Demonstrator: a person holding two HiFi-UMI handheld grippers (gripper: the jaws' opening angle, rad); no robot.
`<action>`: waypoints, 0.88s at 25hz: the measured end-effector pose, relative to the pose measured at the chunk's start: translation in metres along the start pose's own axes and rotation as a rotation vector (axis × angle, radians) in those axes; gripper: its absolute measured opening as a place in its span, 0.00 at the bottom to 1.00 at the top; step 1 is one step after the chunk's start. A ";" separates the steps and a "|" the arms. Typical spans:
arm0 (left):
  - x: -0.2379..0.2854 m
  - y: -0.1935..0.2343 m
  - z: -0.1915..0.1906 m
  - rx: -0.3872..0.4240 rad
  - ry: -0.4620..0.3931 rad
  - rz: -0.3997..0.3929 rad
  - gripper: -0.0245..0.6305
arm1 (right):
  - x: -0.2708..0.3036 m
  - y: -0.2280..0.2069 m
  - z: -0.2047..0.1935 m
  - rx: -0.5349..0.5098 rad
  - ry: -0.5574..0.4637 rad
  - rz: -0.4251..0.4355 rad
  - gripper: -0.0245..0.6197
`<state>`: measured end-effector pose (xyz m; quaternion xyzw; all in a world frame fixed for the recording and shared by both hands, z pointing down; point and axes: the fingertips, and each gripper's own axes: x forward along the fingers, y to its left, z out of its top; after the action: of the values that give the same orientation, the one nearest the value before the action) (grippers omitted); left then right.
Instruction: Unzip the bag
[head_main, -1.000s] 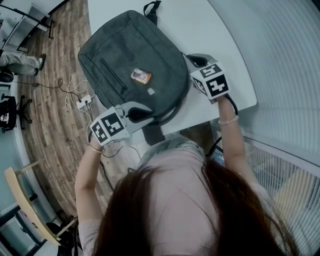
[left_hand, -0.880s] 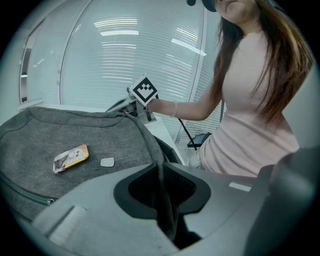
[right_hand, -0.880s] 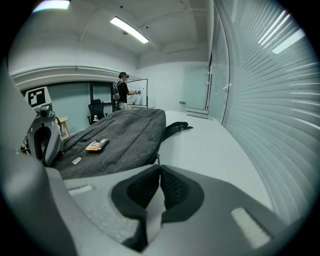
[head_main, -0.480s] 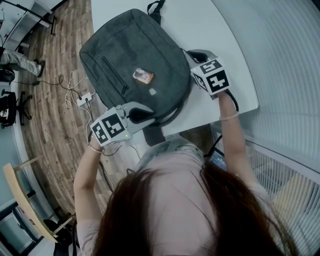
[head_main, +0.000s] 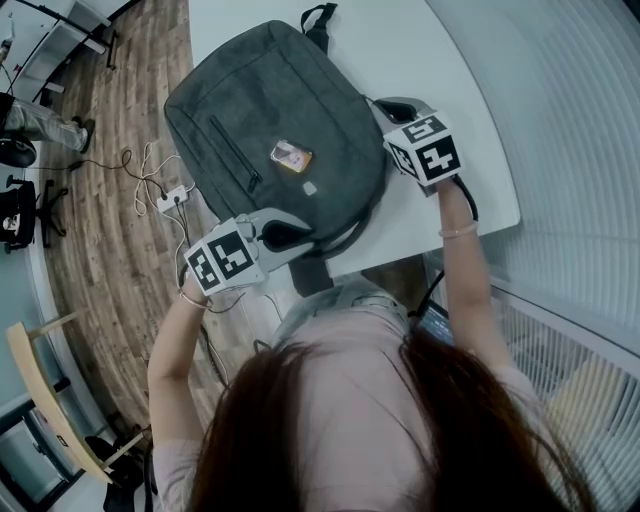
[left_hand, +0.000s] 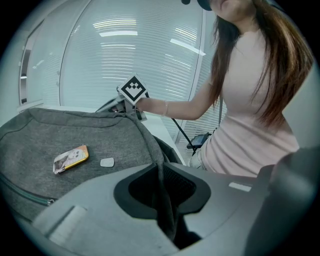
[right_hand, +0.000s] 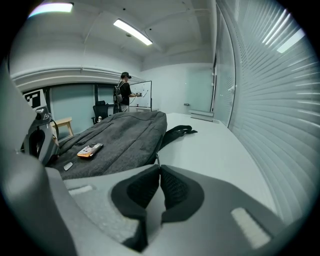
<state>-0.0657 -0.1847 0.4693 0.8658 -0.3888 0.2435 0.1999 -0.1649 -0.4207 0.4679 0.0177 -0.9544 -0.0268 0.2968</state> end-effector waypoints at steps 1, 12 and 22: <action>0.000 0.000 0.000 0.000 0.000 0.000 0.11 | 0.001 0.000 0.001 0.002 -0.003 0.004 0.05; 0.000 0.000 0.000 0.006 -0.011 0.002 0.11 | 0.017 -0.007 0.012 -0.015 -0.007 0.017 0.06; 0.000 0.001 0.000 0.003 -0.013 0.002 0.11 | 0.028 -0.011 0.021 -0.032 0.000 0.031 0.07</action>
<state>-0.0660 -0.1851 0.4697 0.8673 -0.3907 0.2386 0.1956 -0.1993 -0.4325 0.4659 -0.0018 -0.9541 -0.0377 0.2972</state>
